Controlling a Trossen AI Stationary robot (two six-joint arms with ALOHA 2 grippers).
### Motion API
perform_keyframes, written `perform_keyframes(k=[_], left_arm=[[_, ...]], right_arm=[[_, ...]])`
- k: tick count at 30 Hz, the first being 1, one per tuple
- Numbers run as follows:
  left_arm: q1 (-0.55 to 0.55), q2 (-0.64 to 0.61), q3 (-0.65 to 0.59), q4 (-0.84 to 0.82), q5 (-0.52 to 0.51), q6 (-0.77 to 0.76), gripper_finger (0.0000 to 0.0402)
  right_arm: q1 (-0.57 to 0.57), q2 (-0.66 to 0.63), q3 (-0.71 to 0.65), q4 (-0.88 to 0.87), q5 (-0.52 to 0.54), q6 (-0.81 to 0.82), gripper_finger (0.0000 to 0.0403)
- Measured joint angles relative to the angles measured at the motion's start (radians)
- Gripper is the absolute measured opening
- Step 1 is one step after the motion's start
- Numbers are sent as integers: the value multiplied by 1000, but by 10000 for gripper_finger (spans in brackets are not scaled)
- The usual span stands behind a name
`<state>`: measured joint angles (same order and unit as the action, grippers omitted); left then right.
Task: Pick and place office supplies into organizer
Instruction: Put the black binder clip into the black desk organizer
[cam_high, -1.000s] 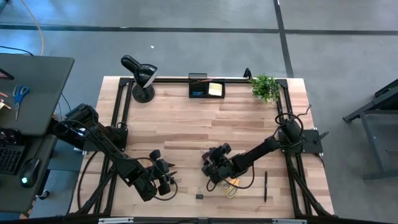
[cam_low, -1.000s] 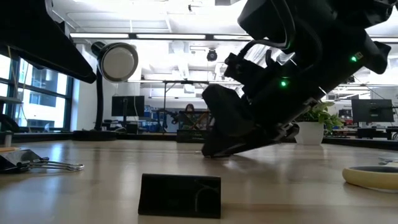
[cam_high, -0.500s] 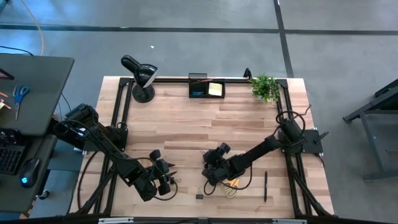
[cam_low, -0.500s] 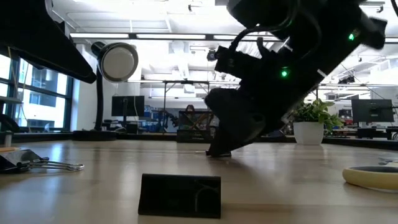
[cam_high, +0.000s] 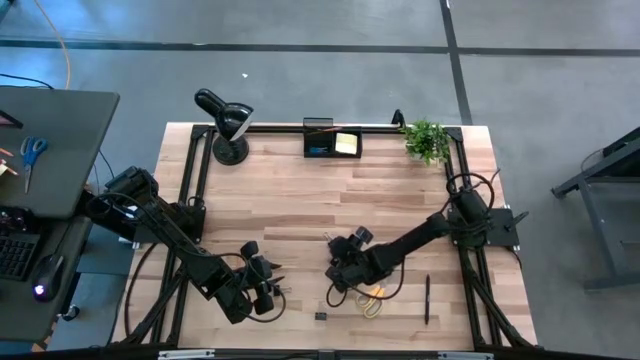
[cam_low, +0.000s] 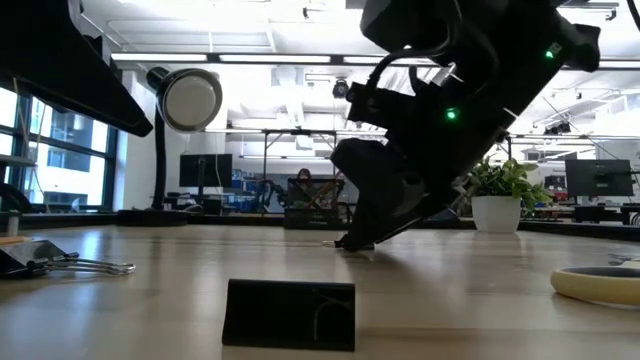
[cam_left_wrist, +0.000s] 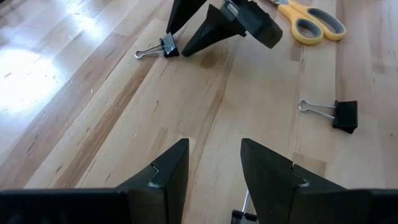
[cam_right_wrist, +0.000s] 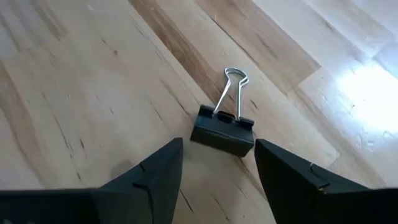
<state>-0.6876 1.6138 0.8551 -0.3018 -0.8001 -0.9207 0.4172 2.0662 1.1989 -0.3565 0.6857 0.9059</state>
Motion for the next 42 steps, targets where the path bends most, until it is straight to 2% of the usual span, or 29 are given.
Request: perform_keyframes(k=[7,18,22,30,42], left_arm=[[0,0,0,1,3,0,134],[0,0,0,7,4,0,134],[0,0,0,8,3,0,134],[0,0,0,15,3,0,134],[0,0,0,17,0,0,133]], right_arm=[[15,1,-19,41,47,97,203],[17,3,-21,66,97,163,276],[13,26,-20,78,99,184,288],[14,80,-15,104,137,220,274],[11,84,-16,103,133,219,220]])
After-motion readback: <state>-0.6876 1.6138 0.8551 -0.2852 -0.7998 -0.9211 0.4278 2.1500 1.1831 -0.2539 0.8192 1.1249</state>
